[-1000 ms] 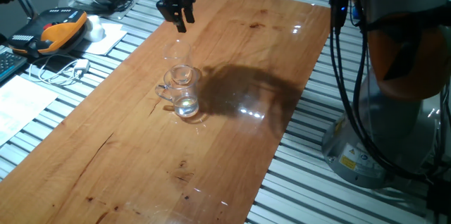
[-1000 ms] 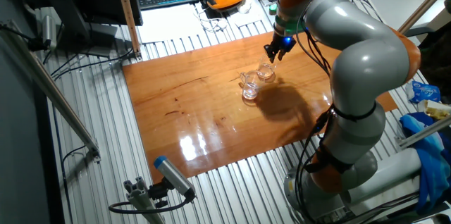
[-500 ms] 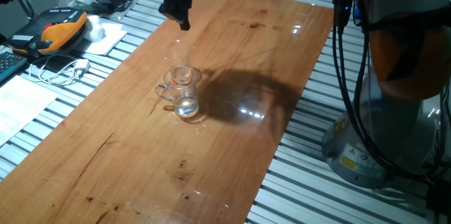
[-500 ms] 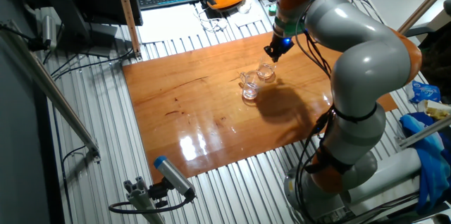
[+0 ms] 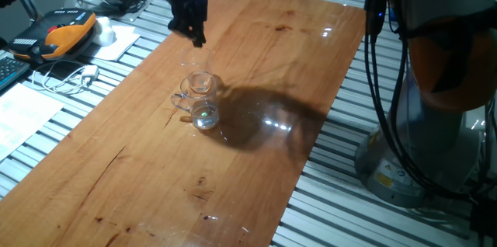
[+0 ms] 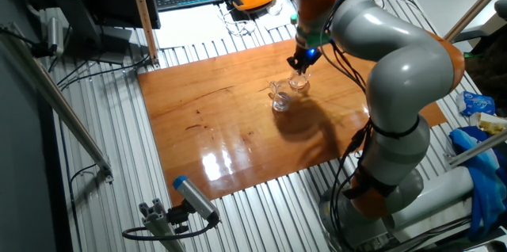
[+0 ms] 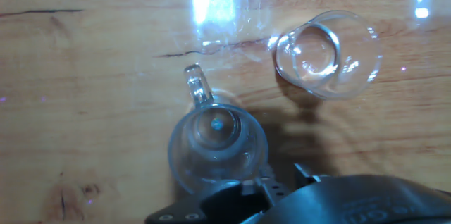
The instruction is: Pour the water from one cup into another empty cup
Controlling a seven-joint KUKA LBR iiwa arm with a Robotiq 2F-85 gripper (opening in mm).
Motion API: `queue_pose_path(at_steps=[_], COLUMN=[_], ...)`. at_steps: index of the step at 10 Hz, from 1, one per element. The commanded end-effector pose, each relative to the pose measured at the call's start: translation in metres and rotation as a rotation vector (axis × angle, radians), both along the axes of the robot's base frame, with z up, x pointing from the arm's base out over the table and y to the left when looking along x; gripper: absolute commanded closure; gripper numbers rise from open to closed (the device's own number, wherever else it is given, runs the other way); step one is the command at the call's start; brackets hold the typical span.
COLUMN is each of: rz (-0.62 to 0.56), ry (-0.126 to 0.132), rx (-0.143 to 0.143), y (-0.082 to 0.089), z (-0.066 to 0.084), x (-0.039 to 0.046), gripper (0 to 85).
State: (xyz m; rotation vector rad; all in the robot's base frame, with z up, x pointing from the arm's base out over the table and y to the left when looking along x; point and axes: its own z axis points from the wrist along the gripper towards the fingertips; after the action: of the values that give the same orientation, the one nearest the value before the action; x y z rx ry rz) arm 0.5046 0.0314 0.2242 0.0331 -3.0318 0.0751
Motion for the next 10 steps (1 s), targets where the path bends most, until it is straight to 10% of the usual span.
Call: queue_pose_path(at_steps=[1, 4, 5, 10], rz=[-0.001, -0.013, -0.016, -0.017], ry=[0.002, -0.017, -0.025, -0.049], rx=[0.017, 0.046, 0.046, 0.069], y=[-0.002, 0.004, 0.008, 0.007], z=[-0.011, -0.041, -0.048, -0.066], x=[0.0012, 0.0019, 0.0013, 0.0006], gripper=[51.0, 51.0, 34.0, 34.0])
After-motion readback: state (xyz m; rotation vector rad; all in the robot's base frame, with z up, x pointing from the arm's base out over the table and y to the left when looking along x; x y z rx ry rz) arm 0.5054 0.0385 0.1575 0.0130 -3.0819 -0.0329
